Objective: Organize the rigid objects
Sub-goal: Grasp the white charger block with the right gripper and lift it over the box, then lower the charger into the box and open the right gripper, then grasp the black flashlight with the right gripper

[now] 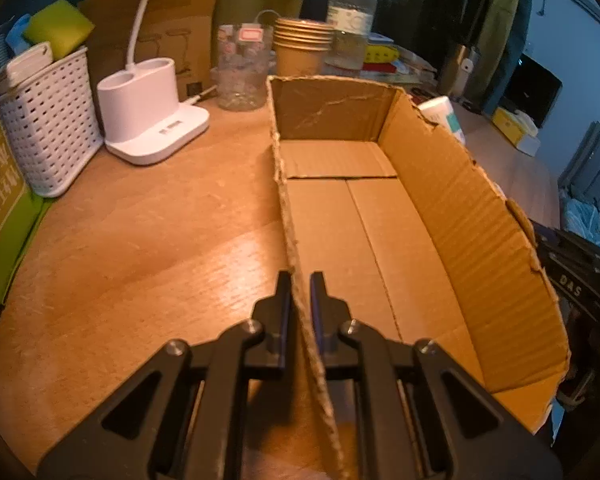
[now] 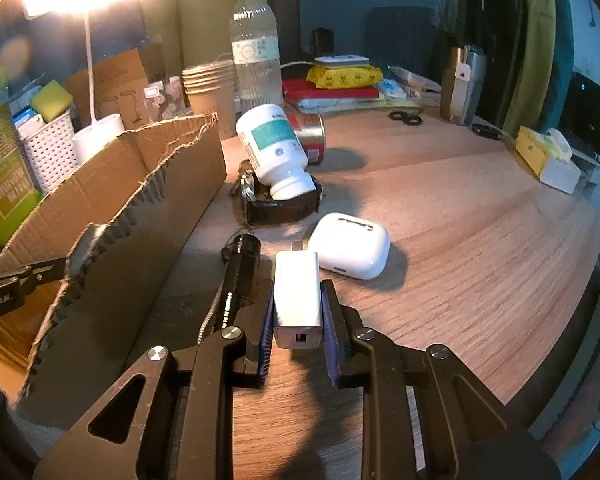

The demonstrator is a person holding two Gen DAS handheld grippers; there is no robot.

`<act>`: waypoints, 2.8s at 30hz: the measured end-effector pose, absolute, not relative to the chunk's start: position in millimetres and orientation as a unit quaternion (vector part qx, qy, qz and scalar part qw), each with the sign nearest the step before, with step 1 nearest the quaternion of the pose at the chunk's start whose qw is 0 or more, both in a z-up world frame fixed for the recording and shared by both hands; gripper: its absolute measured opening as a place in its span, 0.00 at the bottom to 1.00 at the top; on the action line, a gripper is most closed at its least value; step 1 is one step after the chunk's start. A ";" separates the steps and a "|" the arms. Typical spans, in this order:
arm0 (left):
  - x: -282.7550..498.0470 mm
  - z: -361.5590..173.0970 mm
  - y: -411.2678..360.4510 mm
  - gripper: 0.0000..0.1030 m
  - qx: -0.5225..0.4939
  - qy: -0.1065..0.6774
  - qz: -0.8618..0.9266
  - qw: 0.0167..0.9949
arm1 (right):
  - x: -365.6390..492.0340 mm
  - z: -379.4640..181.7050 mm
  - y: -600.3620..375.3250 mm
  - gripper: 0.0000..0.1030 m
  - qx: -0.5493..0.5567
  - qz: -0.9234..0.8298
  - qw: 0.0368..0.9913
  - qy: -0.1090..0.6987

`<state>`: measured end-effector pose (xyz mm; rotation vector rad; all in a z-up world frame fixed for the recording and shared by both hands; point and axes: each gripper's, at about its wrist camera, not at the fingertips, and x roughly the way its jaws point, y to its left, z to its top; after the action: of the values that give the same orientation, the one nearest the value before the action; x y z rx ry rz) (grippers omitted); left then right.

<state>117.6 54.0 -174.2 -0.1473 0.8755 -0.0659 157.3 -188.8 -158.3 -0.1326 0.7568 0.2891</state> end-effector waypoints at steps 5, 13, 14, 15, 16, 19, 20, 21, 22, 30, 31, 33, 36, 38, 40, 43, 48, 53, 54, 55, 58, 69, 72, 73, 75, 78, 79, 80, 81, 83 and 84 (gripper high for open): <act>119.3 -176.9 57.0 0.09 -0.075 0.425 -0.028 0.902 | 154.2 -152.3 -188.9 0.22 -0.066 0.139 0.921 0.359; 119.1 -177.3 56.9 0.09 -0.079 0.422 -0.028 0.902 | 143.0 -133.6 -187.3 0.22 -0.066 0.142 0.929 0.336; 118.8 -177.5 57.2 0.09 -0.080 0.422 -0.028 0.902 | 141.1 -130.4 -186.8 0.22 -0.066 0.143 0.930 0.332; 118.8 -177.6 57.5 0.09 -0.081 0.422 -0.028 0.902 | 138.5 -126.6 -185.5 0.22 -0.066 0.145 0.931 0.327; 118.6 -177.8 57.8 0.09 -0.081 0.422 -0.029 0.902 | 135.9 -122.6 -184.1 0.22 -0.066 0.148 0.933 0.323; 118.6 -177.9 57.9 0.09 -0.081 0.422 -0.028 0.902 | 126.6 -110.3 -178.4 0.22 -0.067 0.161 0.936 0.308; 118.6 -177.9 58.0 0.09 -0.081 0.422 -0.028 0.902 | 123.0 -105.8 -175.3 0.22 -0.067 0.166 0.936 0.303; 118.7 -178.0 57.9 0.09 -0.081 0.422 -0.028 0.902 | 119.6 -102.3 -172.9 0.22 -0.067 0.172 0.936 0.298; 118.9 -178.0 57.8 0.09 -0.081 0.422 -0.028 0.902 | 116.3 -98.4 -170.0 0.22 -0.067 0.179 0.937 0.294; 118.7 -178.1 58.3 0.09 -0.081 0.422 -0.029 0.902 | 98.2 -85.1 -139.2 0.22 -0.067 0.247 0.924 0.284; 118.7 -178.2 58.2 0.09 -0.081 0.422 -0.029 0.902 | 96.7 -86.5 -133.4 0.22 -0.069 0.256 0.921 0.286; 118.7 -178.2 58.3 0.09 -0.081 0.422 -0.029 0.902 | 94.6 -89.1 -123.3 0.22 -0.074 0.268 0.916 0.289; 118.7 -178.2 58.3 0.09 -0.081 0.422 -0.029 0.902 | 92.4 -95.2 -110.7 0.22 -0.078 0.283 0.908 0.297; 118.7 -178.2 58.3 0.09 -0.081 0.422 -0.029 0.902 | 91.5 -100.2 -102.6 0.22 -0.082 0.293 0.903 0.305; 118.8 -178.2 58.3 0.09 -0.081 0.422 -0.029 0.902 | 90.7 -105.0 -96.6 0.22 -0.085 0.303 0.896 0.314; 118.7 -178.2 58.3 0.09 -0.081 0.422 -0.029 0.903 | 89.3 -111.3 -88.5 0.22 -0.089 0.314 0.887 0.327; 118.8 -178.3 58.3 0.09 -0.081 0.422 -0.029 0.902 | 89.8 -122.0 -78.1 0.23 -0.091 0.328 0.872 0.352; 118.8 -178.4 58.5 0.09 -0.081 0.422 -0.029 0.903 | 91.6 -129.9 -74.1 0.23 -0.090 0.337 0.860 0.372; 118.7 -178.7 58.5 0.09 -0.081 0.422 -0.029 0.902 | 91.8 -129.6 -74.1 0.23 -0.087 0.339 0.859 0.373; 118.7 -178.9 58.6 0.09 -0.080 0.423 -0.029 0.902 | 92.0 -129.5 -74.4 0.24 -0.084 0.341 0.858 0.375; 118.6 -178.9 58.6 0.09 -0.080 0.422 -0.028 0.902 | 92.3 -129.0 -76.1 0.24 -0.084 0.340 0.858 0.376; 118.6 -178.9 58.8 0.09 -0.081 0.422 -0.029 0.902 | 94.1 -110.3 -101.7 0.26 -0.066 0.320 0.882 0.340; 118.6 -178.9 58.8 0.09 -0.081 0.422 -0.029 0.902 | 97.2 -106.2 -111.7 0.26 -0.063 0.306 0.890 0.333; 118.6 -178.9 58.9 0.09 -0.081 0.422 -0.029 0.902 | 98.4 -104.7 -115.2 0.26 -0.061 0.301 0.892 0.331; 118.7 -179.0 58.9 0.09 -0.081 0.422 -0.029 0.902 | 100.5 -102.1 -122.7 0.26 -0.058 0.289 0.899 0.325; 118.6 -178.9 58.9 0.09 -0.081 0.422 -0.029 0.902 | 106.7 -100.5 -135.4 0.26 -0.055 0.265 0.908 0.319; 118.6 -178.9 58.9 0.10 -0.081 0.422 -0.029 0.902 | 109.1 -100.8 -139.3 0.26 -0.054 0.256 0.911 0.319; 118.7 -179.0 59.0 0.10 -0.081 0.422 -0.029 0.902 | 111.8 -101.7 -142.6 0.26 -0.055 0.247 0.913 0.320; 118.7 -179.0 59.0 0.10 -0.081 0.423 -0.029 0.902 | 113.8 -102.8 -145.6 0.26 -0.056 0.241 0.914 0.321; 118.3 -179.2 58.8 0.10 -0.081 0.423 -0.029 0.902 | 117.7 -106.9 -152.1 0.26 -0.057 0.228 0.917 0.323; 118.4 -179.2 58.8 0.10 -0.081 0.422 -0.029 0.902 | 119.7 -109.2 -153.9 0.26 -0.058 0.223 0.917 0.325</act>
<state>118.4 58.8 -179.2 -0.1677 0.8736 -0.0591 119.7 -153.9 -109.2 -0.1201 0.6680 0.4581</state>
